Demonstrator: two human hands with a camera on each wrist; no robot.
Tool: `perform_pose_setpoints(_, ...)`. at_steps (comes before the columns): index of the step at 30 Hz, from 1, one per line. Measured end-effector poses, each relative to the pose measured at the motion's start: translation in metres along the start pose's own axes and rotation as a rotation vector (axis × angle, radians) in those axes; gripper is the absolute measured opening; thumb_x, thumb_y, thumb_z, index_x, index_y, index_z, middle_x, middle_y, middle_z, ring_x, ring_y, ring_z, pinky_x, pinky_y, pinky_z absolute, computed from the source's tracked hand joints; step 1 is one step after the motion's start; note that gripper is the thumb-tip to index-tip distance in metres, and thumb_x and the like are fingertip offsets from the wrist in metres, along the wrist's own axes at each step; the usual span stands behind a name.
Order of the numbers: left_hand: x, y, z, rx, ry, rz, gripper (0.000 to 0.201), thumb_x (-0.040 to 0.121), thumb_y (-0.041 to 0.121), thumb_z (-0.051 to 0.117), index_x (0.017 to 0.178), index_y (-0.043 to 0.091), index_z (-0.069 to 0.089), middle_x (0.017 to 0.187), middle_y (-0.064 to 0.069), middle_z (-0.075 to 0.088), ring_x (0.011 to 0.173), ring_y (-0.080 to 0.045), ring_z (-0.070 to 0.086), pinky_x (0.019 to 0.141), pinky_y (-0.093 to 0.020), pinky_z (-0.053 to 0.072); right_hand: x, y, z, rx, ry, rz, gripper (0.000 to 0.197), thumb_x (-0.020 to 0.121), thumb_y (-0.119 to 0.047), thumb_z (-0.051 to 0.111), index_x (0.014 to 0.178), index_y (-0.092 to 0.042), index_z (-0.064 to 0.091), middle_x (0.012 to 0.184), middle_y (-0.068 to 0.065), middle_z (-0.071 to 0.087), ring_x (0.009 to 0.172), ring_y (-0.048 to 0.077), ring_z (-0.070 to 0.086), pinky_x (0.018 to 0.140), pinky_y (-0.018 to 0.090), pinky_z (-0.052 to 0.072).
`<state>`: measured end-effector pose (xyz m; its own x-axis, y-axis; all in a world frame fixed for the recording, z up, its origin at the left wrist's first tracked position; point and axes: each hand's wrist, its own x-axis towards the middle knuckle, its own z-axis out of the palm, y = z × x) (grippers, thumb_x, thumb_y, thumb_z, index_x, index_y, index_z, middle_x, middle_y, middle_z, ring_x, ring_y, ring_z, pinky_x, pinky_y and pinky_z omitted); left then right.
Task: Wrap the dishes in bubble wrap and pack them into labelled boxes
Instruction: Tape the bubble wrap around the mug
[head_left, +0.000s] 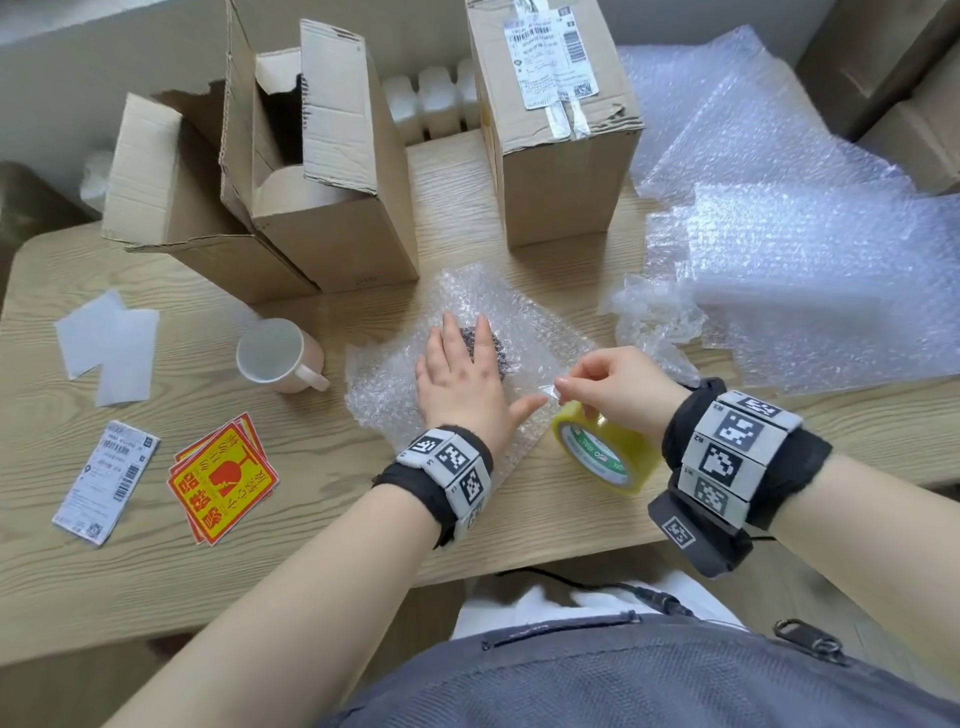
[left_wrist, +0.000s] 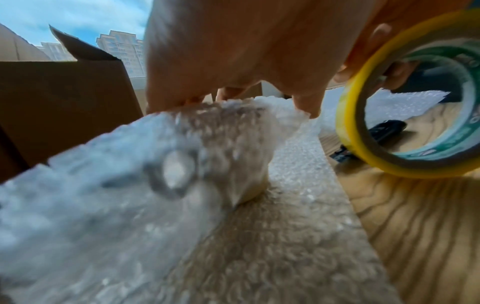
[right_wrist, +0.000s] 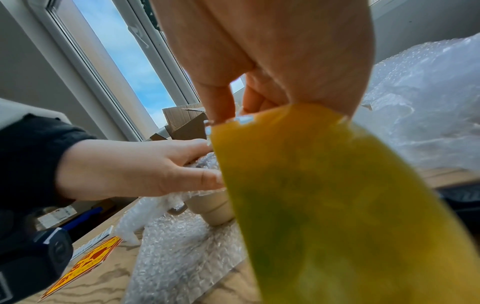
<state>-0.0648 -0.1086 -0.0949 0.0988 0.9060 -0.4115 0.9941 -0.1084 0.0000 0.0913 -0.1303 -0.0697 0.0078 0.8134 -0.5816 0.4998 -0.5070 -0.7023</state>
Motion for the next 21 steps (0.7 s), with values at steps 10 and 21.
perform_pose_setpoints(10,0.0,-0.016,-0.009,-0.036,0.08,0.009,0.067,0.091,0.066,0.029,0.149,0.039,0.01,0.159,-0.006,0.007,0.142,-0.03,0.01,0.112,-0.043,0.021,0.006,0.003,0.0,0.044,-0.033,0.04,0.024,0.09,-0.029,0.062,0.07,-0.016,0.066,0.057,-0.001,0.055,0.055,0.01,0.05,0.056,0.022,0.04)
perform_pose_setpoints(21,0.01,-0.004,-0.003,-0.06,0.023,-0.027,0.071,0.088,0.058,0.048,0.145,0.047,0.008,0.15,-0.015,0.011,0.13,-0.034,0.027,0.092,-0.044,0.043,0.015,0.017,-0.013,0.238,0.139,0.214,0.032,0.095,-0.023,0.056,0.064,-0.013,0.056,0.059,-0.001,0.047,0.055,0.011,0.042,0.057,0.021,0.038)
